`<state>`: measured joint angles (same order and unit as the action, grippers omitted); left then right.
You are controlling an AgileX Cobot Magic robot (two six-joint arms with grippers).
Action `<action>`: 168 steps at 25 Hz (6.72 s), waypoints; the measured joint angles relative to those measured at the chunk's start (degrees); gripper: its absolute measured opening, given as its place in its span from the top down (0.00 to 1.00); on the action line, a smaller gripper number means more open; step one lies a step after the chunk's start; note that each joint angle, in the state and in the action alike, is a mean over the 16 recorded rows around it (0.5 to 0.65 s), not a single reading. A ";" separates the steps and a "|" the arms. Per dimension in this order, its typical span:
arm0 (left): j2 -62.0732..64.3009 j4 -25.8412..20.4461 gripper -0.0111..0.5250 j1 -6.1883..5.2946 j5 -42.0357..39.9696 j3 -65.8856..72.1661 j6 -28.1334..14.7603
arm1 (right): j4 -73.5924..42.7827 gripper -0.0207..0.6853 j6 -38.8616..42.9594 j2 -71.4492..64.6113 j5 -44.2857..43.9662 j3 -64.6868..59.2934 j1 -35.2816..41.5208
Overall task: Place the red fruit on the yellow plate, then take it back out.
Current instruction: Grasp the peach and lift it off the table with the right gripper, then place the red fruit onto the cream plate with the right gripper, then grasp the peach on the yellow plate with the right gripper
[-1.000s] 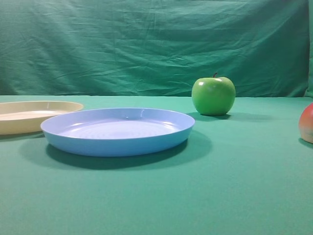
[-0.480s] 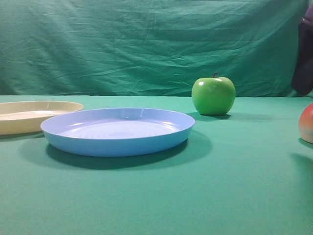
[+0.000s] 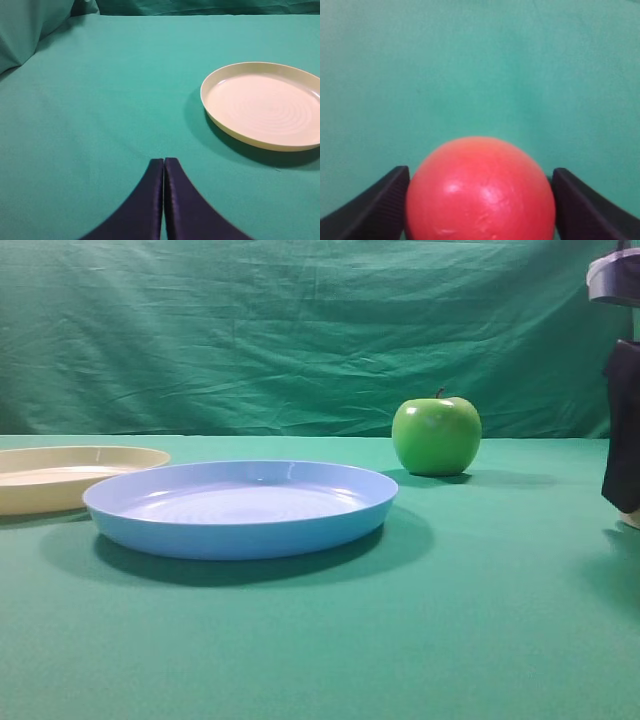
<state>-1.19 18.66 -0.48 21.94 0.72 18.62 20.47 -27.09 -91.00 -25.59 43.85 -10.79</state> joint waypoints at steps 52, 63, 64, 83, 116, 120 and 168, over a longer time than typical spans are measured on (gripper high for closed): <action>0.00 0.00 0.98 0.00 0.00 0.00 0.00 | 22.40 0.69 -31.64 -37.96 -2.62 60.65 -34.80; 0.00 0.00 0.98 0.00 0.00 0.00 0.00 | 30.47 0.41 -40.78 -40.77 -0.81 60.84 -34.89; 0.00 0.00 0.98 0.00 0.00 0.00 0.00 | 30.71 0.37 -40.94 -40.77 -0.79 60.84 -34.88; 0.00 0.00 0.98 0.00 0.00 0.00 0.00 | 27.84 0.64 -24.01 -26.58 -18.48 60.84 -25.36; 0.00 0.00 0.98 0.00 0.00 0.00 0.00 | 5.66 0.97 9.15 30.34 -13.38 19.46 -17.24; 0.00 0.00 0.98 0.00 0.00 0.00 0.00 | 2.82 0.97 13.32 34.61 -16.32 18.11 -14.00; 0.00 0.00 0.98 0.00 0.00 0.00 0.00 | -6.49 0.97 7.58 91.56 5.02 -44.95 5.58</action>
<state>-1.19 18.66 -0.48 21.94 0.72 18.62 13.98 -19.51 0.56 -20.56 -1.11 -5.21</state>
